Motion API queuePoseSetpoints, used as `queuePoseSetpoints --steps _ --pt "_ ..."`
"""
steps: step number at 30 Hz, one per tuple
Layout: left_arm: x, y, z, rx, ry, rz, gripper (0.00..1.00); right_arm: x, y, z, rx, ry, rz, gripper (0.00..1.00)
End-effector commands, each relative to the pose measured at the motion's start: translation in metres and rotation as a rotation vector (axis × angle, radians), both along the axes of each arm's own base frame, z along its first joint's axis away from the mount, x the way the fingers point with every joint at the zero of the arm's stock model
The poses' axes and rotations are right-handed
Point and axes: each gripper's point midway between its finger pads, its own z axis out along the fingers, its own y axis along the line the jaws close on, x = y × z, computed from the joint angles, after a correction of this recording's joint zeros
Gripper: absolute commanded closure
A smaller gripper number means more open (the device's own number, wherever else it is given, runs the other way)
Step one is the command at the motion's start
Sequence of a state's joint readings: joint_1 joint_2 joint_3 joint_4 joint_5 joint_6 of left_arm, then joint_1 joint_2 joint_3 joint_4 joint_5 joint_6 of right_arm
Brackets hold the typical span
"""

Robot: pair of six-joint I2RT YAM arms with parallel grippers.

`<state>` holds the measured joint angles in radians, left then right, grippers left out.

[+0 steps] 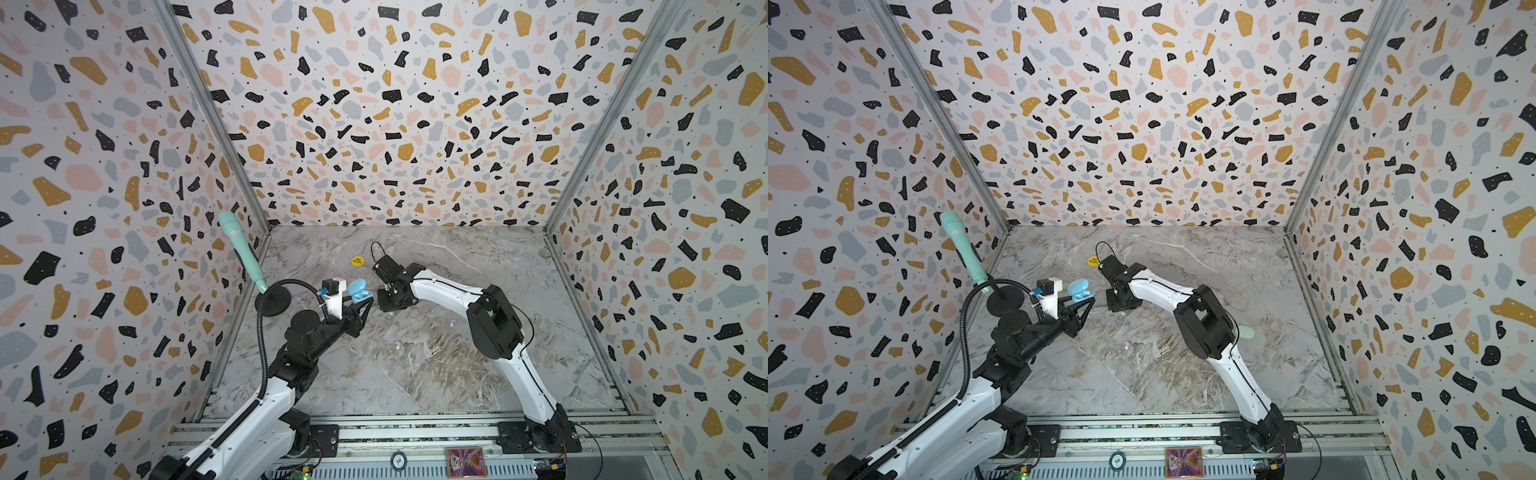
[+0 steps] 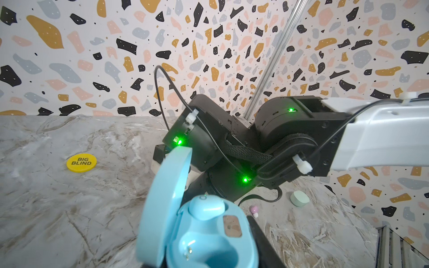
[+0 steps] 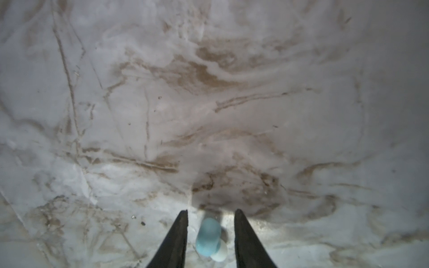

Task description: Insert the wireless bluetooth earbuds into the charging case

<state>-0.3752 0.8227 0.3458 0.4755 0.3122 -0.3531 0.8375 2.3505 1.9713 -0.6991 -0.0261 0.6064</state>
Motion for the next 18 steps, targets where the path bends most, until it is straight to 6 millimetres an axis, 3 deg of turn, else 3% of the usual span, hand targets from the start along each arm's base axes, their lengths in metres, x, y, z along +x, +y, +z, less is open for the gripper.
queuePoseSetpoints --steps 1,11,18 --pt "0.001 0.002 0.022 -0.020 -0.072 0.007 0.87 -0.004 -0.002 0.005 -0.030 0.002 -0.005 0.66" --pt "0.000 0.001 0.025 -0.025 -0.079 0.000 0.87 -0.013 -0.005 -0.006 -0.076 0.022 0.009 0.69" --pt "-0.001 0.002 0.026 -0.026 -0.084 0.002 0.87 -0.013 -0.006 -0.012 -0.090 0.026 0.013 0.77"
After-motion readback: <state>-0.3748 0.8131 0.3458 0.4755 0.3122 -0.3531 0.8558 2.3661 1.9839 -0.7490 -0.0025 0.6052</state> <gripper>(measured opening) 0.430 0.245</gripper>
